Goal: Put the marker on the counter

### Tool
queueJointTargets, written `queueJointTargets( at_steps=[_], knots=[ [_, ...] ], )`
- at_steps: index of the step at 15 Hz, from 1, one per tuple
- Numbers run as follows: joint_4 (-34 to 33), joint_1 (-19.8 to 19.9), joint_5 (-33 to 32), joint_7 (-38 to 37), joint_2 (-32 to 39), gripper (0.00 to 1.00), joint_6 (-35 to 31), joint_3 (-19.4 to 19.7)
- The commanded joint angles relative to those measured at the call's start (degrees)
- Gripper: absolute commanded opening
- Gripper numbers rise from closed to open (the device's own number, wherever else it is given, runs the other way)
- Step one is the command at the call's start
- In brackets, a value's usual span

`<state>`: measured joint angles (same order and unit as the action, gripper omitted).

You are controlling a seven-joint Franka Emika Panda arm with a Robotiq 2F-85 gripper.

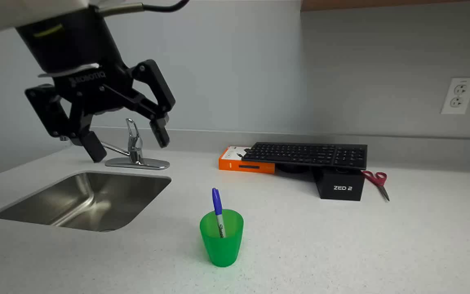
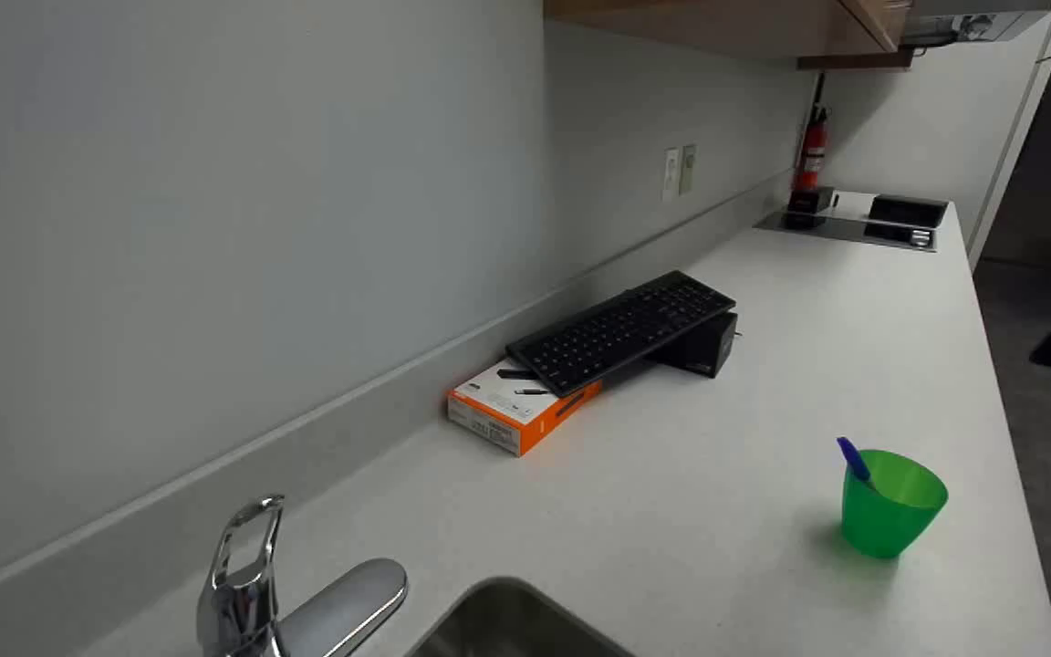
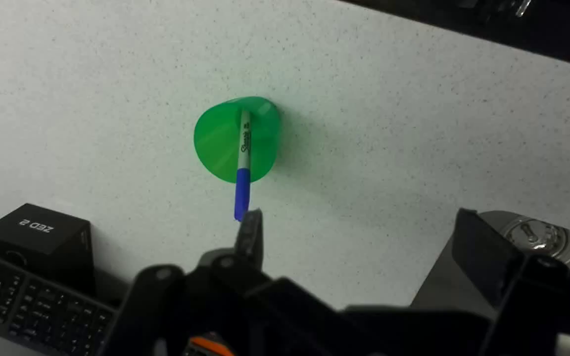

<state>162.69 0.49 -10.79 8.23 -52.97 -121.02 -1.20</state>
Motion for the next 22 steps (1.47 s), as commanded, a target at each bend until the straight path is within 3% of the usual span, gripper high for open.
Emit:
queueJointTargets(
  at_steps=[1,7,17,22],
  knots=[
    [-0.5,-0.5,-0.4,-0.4,0.3,1.0,0.5,0.4],
    [-0.4,-0.5,-0.4,-0.4,1.0,1.0,0.5,0.5],
    [-7.0,8.9,-8.5,-8.9,24.0,1.0,-6.5,0.5],
    [-6.8,8.6,-8.4,-10.1,25.7,1.0,-7.5,1.3]
  ],
)
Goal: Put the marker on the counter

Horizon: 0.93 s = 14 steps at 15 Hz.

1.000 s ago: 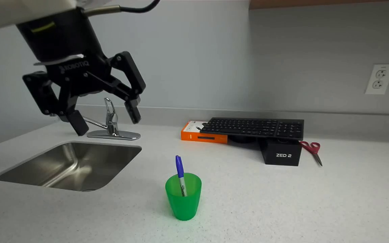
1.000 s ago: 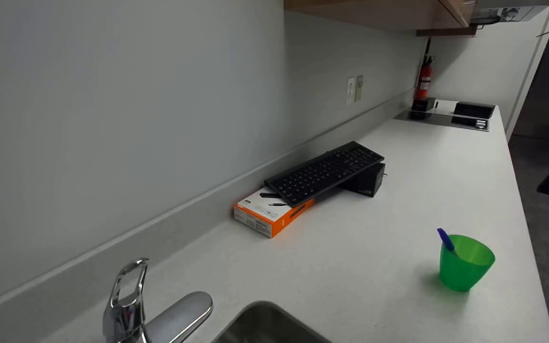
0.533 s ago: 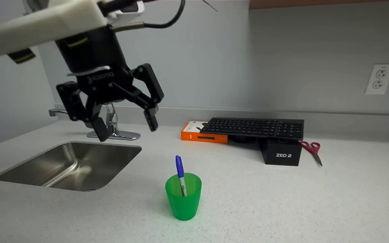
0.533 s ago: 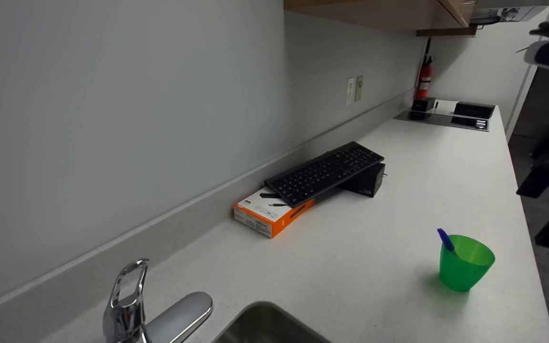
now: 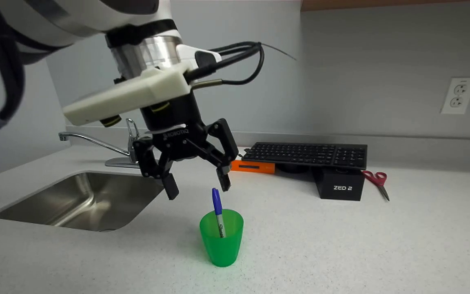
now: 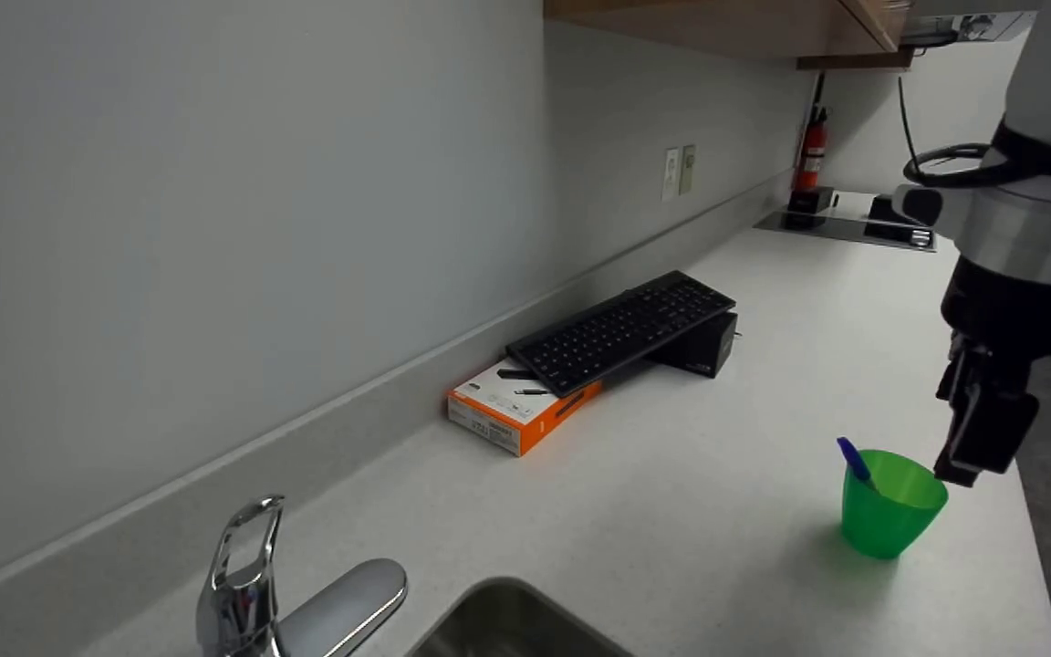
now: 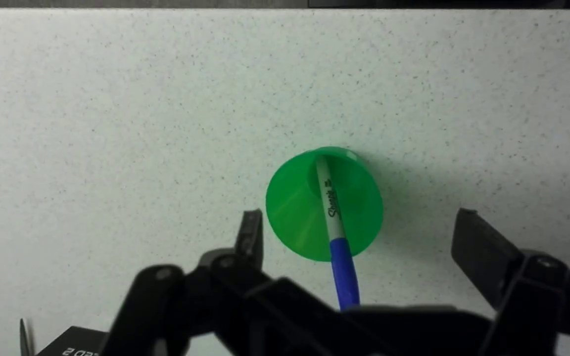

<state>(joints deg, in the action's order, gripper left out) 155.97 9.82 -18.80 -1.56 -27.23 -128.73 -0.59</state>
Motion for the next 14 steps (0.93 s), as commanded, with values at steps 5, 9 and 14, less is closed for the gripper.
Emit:
queueJointTargets(
  at_steps=[5,9,14],
  knots=[
    [-0.8,-0.2,-0.7,-4.2,2.0,1.0,-3.6,0.2],
    [-1.8,1.3,-2.3,-9.7,6.1,1.0,-8.1,-0.8],
    [-3.3,3.0,-7.1,-17.5,11.8,1.0,-12.9,-1.8]
  ],
)
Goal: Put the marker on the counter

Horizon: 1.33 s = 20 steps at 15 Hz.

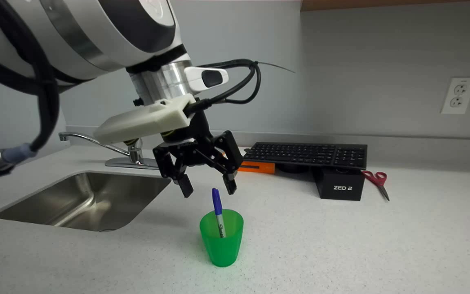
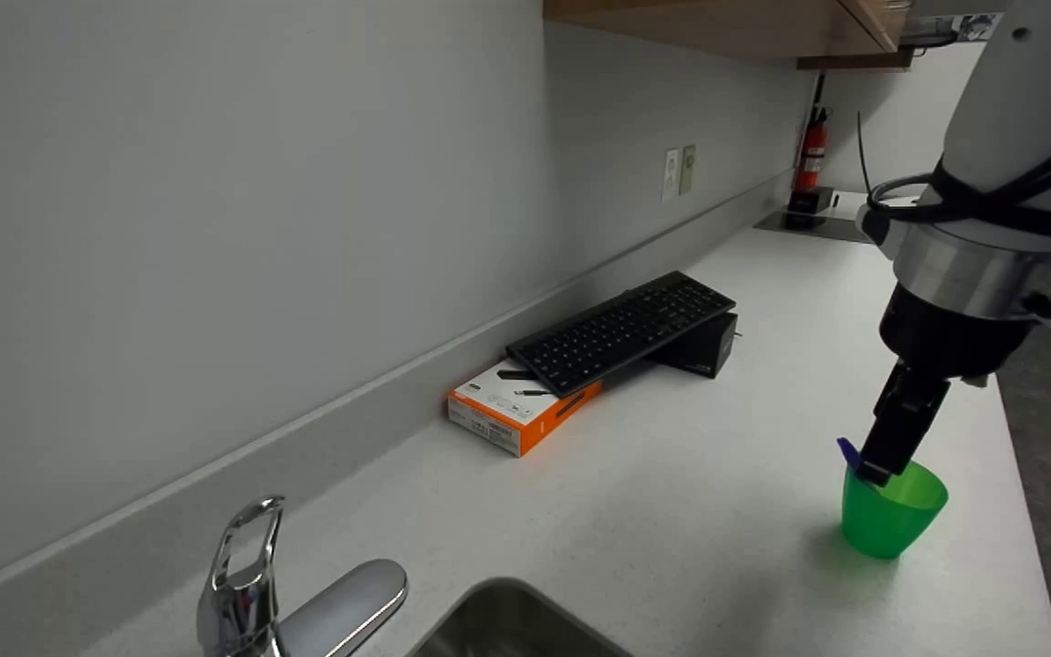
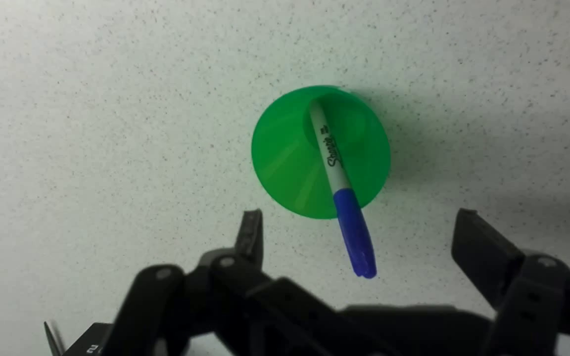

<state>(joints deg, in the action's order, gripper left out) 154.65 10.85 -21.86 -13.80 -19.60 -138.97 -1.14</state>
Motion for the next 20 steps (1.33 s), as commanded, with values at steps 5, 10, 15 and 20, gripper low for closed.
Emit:
queueJointTargets(
  at_steps=[5,10,15,20],
  knots=[
    [-4.3,1.7,-8.2,-10.9,8.4,0.66,-2.3,-0.6],
    [-5.5,0.7,-8.4,-11.7,9.5,0.26,-1.9,0.3],
    [-2.9,0.2,-6.6,-8.6,3.8,0.0,1.3,1.0],
    [2.7,-1.1,-2.7,0.2,-9.8,0.04,3.1,2.3]
  ],
)
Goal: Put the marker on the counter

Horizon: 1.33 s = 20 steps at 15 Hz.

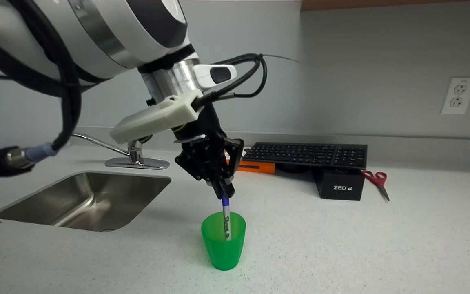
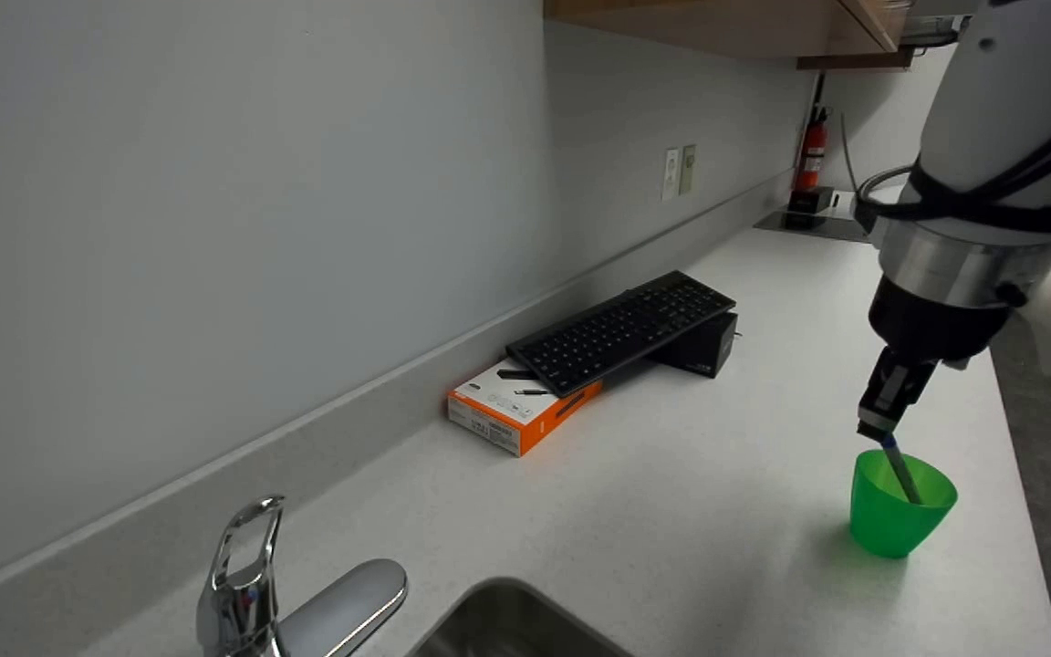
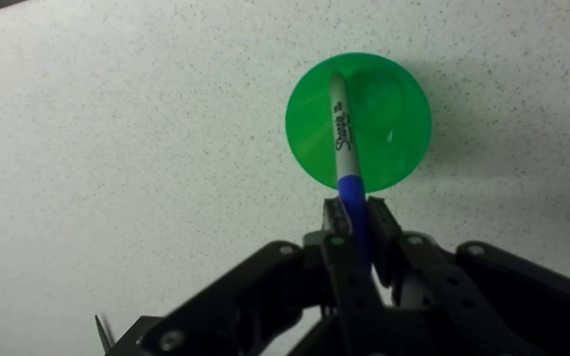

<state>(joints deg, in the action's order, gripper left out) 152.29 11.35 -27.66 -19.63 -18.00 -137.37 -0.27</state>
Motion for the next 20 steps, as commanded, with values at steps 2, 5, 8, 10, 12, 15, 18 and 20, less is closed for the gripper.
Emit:
queueJointTargets(
  at_steps=[2,5,8,10,12,15,18,20],
  knots=[
    [6.3,-2.9,6.8,10.2,-17.0,0.04,0.6,2.3],
    [6.4,-5.9,12.9,15.4,-22.1,0.04,0.6,2.8],
    [4.0,-8.4,16.3,15.4,-18.0,0.04,-1.4,0.8],
    [2.7,-9.9,17.7,15.0,-12.6,0.04,-2.8,-0.3],
    [1.3,-10.6,18.4,14.9,-6.6,0.04,-4.2,-1.1],
    [-1.6,-11.0,18.9,15.6,1.6,0.04,-4.2,-1.3],
    [-5.4,-10.6,18.2,15.5,8.1,0.04,-3.2,-1.2],
    [-7.8,-10.5,18.0,15.3,11.4,0.04,-2.8,-1.1]
  ],
)
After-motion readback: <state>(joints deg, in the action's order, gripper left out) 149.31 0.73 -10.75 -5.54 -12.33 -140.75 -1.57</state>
